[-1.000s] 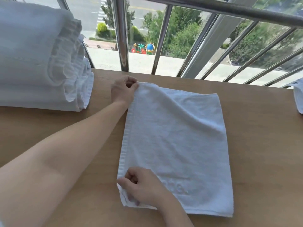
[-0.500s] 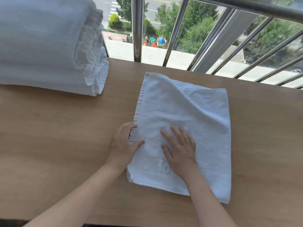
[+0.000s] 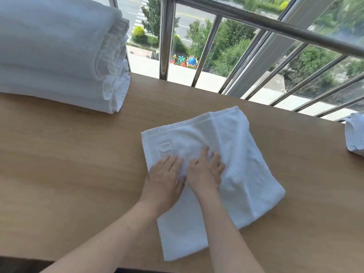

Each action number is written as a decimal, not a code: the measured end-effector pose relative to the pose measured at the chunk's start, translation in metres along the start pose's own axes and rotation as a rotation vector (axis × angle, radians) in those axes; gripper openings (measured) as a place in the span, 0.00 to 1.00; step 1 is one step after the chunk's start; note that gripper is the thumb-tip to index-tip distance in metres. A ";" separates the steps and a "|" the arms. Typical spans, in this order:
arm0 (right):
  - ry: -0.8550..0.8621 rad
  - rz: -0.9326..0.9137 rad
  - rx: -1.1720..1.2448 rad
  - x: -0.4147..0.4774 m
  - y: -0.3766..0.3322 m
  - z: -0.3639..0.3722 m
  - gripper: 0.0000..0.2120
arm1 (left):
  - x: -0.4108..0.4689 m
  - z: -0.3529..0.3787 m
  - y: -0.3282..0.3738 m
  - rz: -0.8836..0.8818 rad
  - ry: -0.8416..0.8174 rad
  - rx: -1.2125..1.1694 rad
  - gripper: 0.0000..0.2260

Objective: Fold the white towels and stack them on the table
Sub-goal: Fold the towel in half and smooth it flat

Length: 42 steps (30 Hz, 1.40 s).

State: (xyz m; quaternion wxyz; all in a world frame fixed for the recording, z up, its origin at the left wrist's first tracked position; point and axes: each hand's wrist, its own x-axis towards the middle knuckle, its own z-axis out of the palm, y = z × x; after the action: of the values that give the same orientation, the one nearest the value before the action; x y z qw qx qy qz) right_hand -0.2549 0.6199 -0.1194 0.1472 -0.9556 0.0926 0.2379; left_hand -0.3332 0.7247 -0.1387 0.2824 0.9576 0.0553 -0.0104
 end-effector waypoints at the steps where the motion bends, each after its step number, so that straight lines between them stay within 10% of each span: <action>1: 0.004 -0.041 0.090 0.004 0.003 -0.005 0.28 | 0.000 0.007 -0.001 -0.040 -0.048 0.065 0.28; 7: 0.284 -0.450 0.006 0.006 0.063 -0.022 0.22 | 0.032 0.016 -0.017 -0.054 -0.089 0.404 0.31; 19: 0.197 -0.665 -0.052 0.041 0.149 -0.016 0.30 | 0.038 0.060 0.038 -0.110 -0.121 0.421 0.33; 31: 0.226 -0.377 -0.080 0.060 0.191 -0.038 0.35 | 0.059 0.061 0.045 -0.154 -0.069 0.415 0.34; 42: 0.564 -0.222 0.134 0.052 0.186 -0.045 0.17 | 0.060 0.062 0.045 -0.116 -0.017 0.391 0.34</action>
State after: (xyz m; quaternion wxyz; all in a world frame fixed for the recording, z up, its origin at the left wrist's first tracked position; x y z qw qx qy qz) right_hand -0.2362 0.4253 -0.1505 0.2033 -0.9764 0.0404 -0.0607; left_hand -0.2681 0.6600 -0.1697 0.0903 0.9893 0.1051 -0.0452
